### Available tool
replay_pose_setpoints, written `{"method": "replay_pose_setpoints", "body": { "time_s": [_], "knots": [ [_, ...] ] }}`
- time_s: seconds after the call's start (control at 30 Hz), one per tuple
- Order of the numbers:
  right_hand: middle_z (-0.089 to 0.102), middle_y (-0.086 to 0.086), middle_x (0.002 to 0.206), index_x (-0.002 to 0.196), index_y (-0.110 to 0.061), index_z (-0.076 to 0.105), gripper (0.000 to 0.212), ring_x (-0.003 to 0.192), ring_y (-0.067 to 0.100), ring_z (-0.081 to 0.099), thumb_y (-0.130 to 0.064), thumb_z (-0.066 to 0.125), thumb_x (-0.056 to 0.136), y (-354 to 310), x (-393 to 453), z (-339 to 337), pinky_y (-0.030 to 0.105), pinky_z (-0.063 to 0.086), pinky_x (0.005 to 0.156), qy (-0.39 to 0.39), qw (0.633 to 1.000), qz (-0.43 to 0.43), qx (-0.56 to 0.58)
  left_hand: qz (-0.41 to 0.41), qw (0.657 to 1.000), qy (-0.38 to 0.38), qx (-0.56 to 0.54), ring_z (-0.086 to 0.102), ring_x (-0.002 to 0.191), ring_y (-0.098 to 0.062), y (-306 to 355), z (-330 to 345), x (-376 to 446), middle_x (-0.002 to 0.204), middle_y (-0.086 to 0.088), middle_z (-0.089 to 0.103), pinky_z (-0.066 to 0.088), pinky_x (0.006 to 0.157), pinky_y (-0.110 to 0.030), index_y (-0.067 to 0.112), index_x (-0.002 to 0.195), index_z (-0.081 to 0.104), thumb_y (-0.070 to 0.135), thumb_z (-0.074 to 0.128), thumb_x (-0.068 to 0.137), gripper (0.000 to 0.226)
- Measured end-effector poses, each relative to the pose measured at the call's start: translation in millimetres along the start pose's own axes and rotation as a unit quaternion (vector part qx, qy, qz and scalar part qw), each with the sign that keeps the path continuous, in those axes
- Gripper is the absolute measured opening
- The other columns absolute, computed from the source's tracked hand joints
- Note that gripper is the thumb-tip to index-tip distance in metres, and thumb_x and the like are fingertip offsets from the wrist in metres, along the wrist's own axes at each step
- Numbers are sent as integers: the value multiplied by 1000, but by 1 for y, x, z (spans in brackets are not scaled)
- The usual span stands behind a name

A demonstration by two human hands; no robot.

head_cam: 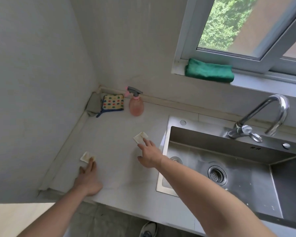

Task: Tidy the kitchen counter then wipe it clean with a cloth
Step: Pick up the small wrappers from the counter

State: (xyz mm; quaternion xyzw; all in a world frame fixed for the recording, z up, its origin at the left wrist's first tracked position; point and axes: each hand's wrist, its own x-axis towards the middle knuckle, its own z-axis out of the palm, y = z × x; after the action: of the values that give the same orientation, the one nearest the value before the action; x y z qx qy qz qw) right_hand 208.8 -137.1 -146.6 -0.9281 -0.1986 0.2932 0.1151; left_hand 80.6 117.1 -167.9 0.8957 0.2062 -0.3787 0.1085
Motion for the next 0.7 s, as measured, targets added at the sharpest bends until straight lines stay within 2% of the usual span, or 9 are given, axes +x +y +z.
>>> {"method": "replay_pose_setpoints", "body": {
  "time_s": [0.2,0.37,0.43,0.57,0.7],
  "knots": [
    [5,5,164,147,-17,37,60,150,33,9,-34,56,93,-15,33,7,56,32,112,-39,999,20,-20,25,1000,8,3,0,154,-41,2,-2,-6,165,9,-27,27,122,-44,16,161,-11,37,53,91,97],
    [2,4,165,159,-12,14,76,153,28,6,-23,51,94,-11,32,22,58,25,117,-40,999,22,-19,28,1000,-1,2,0,154,-41,2,-6,-7,166,10,-25,26,122,-44,16,161,-10,35,53,91,96],
    [11,5,164,158,-11,18,73,152,27,13,-21,51,94,-10,26,20,57,25,118,-35,999,12,-3,28,1000,-3,-1,1,155,-41,2,-10,-10,166,10,-24,25,122,-44,16,161,-9,32,51,91,93],
    [30,7,160,153,-11,34,63,147,29,30,-22,53,94,-7,-8,10,43,30,119,38,997,-2,63,46,996,-1,-82,5,155,-37,-3,-19,-17,169,10,-11,19,125,-39,17,162,-2,33,53,88,94],
    [27,2,164,157,-11,30,67,150,19,28,-23,55,97,-2,-62,10,17,16,117,98,983,-12,153,118,975,66,-178,20,153,-11,-7,-10,-44,168,5,15,16,124,-23,19,162,19,42,53,72,99]
  ]
}}
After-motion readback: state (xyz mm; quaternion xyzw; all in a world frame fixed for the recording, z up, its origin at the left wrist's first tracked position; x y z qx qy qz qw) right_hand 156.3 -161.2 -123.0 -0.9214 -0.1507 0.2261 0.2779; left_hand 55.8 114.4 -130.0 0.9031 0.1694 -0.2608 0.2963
